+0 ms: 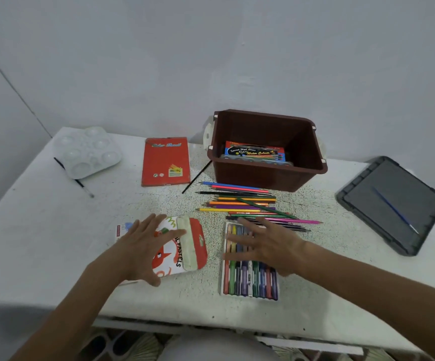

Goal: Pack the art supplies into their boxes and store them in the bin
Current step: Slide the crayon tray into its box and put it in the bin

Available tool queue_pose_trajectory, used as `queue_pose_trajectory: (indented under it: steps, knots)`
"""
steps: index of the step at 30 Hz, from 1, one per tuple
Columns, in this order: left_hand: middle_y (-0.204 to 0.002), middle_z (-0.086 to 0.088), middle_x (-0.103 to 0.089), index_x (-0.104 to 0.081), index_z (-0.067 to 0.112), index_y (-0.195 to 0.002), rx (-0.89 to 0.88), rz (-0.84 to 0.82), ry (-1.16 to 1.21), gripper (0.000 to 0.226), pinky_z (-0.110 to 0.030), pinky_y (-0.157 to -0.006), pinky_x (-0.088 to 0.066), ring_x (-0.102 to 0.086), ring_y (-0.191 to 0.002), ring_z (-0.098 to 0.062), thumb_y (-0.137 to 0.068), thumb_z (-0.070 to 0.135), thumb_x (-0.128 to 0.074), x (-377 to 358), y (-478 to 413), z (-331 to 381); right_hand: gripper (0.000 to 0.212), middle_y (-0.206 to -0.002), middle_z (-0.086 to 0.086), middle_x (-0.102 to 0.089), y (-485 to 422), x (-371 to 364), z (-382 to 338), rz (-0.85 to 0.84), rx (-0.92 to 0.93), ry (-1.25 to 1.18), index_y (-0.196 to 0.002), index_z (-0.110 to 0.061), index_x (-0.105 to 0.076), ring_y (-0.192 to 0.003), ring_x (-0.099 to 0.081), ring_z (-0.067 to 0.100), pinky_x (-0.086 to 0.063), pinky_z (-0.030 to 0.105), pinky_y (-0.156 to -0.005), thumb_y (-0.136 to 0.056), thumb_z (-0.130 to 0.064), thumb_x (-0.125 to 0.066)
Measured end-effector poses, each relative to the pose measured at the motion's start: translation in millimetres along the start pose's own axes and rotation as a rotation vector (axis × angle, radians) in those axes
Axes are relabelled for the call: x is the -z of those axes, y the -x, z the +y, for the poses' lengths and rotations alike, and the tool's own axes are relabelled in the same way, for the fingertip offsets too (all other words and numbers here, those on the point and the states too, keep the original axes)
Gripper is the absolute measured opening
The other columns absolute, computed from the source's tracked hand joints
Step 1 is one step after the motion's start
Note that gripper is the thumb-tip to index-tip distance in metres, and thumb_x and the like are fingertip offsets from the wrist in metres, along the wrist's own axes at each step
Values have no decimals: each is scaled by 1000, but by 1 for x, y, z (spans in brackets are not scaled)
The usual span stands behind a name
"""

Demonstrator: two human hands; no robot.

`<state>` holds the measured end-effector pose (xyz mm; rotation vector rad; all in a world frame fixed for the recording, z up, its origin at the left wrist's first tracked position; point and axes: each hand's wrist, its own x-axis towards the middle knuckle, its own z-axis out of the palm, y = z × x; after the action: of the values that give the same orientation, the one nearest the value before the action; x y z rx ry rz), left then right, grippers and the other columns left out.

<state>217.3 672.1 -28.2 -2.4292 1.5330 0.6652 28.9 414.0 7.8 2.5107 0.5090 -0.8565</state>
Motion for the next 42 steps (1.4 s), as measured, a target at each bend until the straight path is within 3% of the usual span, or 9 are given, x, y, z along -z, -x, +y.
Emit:
queue_pose_trajectory:
  steps: [4,8,16,19,24,29,31,35,42]
  knots:
    - [-162,-5,22,9,49,-149,-14,-23,54,117,-45,-118,4,19,-149,-29,-70,59,-76,-11,1,4,114,-161,2,26,-18,0,-9,32,76,143,-145,-43,33,-145,24,40,-7,62,-118,-92,-25,-67]
    - [-162,-3,23,9,50,-148,-11,-22,93,118,-48,-120,-4,17,-150,-28,-70,58,-78,-15,3,5,117,-161,4,25,-19,-8,-16,22,62,126,-146,-39,32,-145,24,39,-3,62,-119,-90,-27,-70]
    - [-161,0,27,8,50,-150,-47,-26,87,119,-51,-120,-7,21,-149,-25,-67,67,-76,-17,-9,12,145,-160,10,26,4,-31,-11,-32,15,-21,-142,-40,38,-145,26,37,8,57,-118,-65,-54,-85]
    - [-161,3,26,3,53,-150,-68,-5,111,116,-53,-120,-9,22,-149,-22,-66,69,-76,-15,-18,22,143,-161,12,22,12,-39,-8,-15,-3,-103,-143,-39,37,-147,22,35,6,55,-119,-67,-59,-82]
    - [-162,6,23,1,54,-149,-98,6,101,113,-56,-120,-12,21,-149,-22,-67,64,-77,-9,-32,35,130,-163,20,2,27,-51,0,22,-118,-280,-146,-40,32,-149,-3,39,-8,54,-121,-68,-78,-67]
    - [-162,5,22,-1,54,-149,-152,-10,68,111,-53,-119,-11,20,-150,-20,-70,59,-79,3,-42,45,115,-165,10,9,39,-61,3,79,-210,-398,-147,-46,24,-149,-4,41,-10,61,-118,-72,-81,-55]
    - [-162,5,22,-2,52,-150,-179,-22,48,110,-50,-120,-7,21,-149,-21,-71,56,-79,8,-46,49,114,-164,12,-3,38,-61,0,100,-201,-402,-151,-42,16,-148,-10,38,-13,58,-119,-72,-80,-55]
    - [-163,6,21,-5,52,-149,-209,-38,53,109,-51,-120,-7,21,-149,-21,-71,53,-81,13,-53,58,110,-144,11,-33,35,-60,3,163,-243,-459,-153,-34,-1,-127,-35,28,-36,48,-110,-69,-84,-53]
    - [-163,8,13,-9,53,-147,-228,-17,90,107,-52,-118,-17,17,-150,-18,-69,51,-83,14,-56,64,102,-149,11,-27,34,-58,8,192,-211,-486,-152,-37,-9,-135,-29,28,-31,45,-114,-73,-81,-55]
